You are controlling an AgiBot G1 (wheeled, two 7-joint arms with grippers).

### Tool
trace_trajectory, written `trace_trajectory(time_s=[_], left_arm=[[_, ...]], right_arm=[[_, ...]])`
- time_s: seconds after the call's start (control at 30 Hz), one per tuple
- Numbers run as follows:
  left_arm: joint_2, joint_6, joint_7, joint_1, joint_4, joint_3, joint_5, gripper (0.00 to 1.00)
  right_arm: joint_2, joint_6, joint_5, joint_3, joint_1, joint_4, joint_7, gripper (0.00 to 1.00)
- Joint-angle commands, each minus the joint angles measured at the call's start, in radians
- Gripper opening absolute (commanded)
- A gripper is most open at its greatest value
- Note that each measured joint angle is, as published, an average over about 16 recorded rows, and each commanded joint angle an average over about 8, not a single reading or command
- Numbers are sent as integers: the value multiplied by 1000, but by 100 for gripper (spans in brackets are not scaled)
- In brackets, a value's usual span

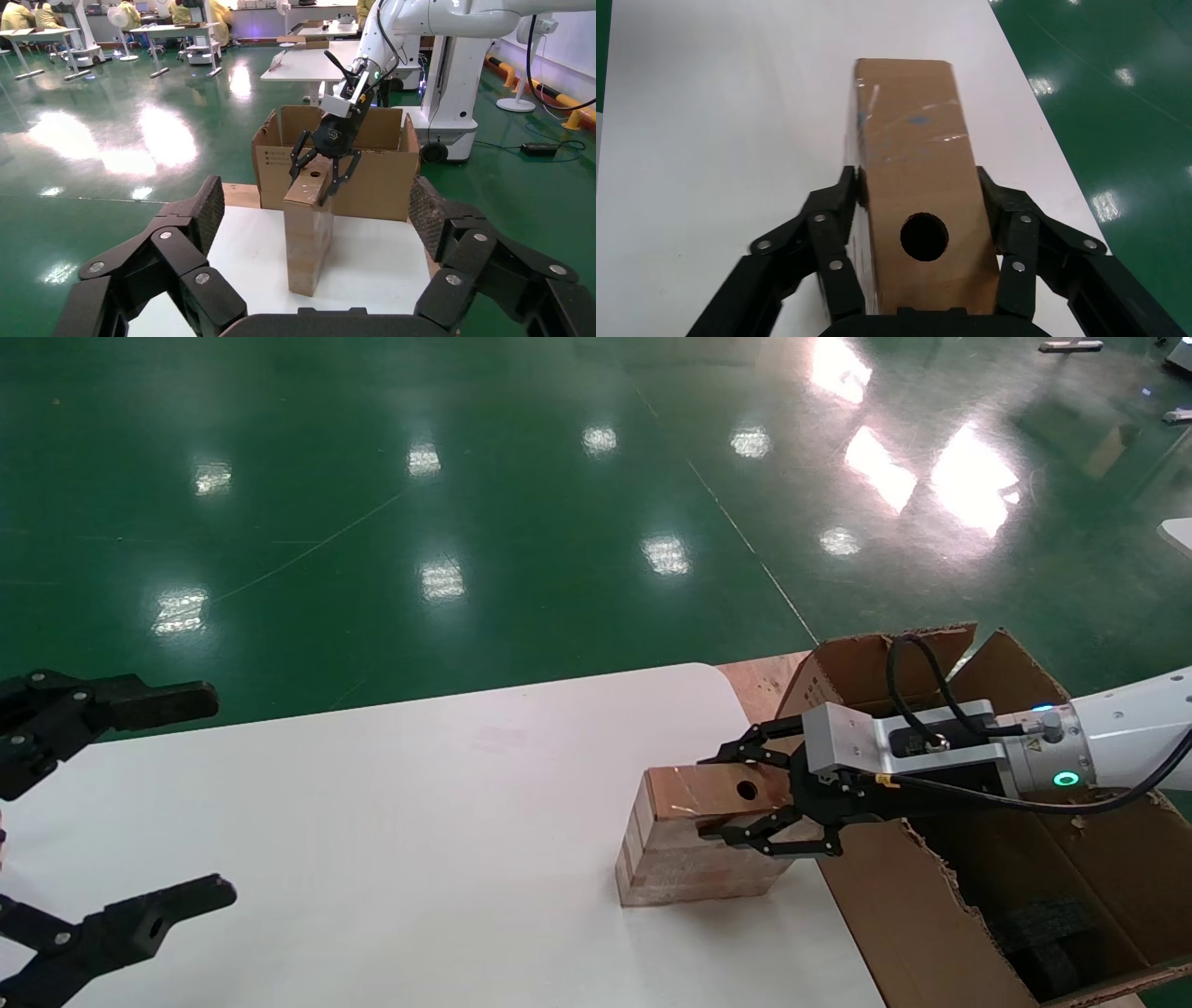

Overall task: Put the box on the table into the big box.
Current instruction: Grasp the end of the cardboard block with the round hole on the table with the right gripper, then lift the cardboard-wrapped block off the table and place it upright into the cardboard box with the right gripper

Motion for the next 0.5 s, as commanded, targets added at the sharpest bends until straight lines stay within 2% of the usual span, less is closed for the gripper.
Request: trace_trajectory(time_s=[0.03, 0.27, 0.5], left_arm=[[0, 0, 0, 0, 0, 0, 0, 100], [0, 0, 0, 0, 0, 0, 0, 100], [0, 0, 0, 0, 0, 0, 0, 100]], right_arm=[[-2, 3, -1, 0, -1, -2, -1, 0], [33, -2, 35, -7, 8, 56, 28, 0], [129, -1, 81, -12, 83, 141, 114, 0]])
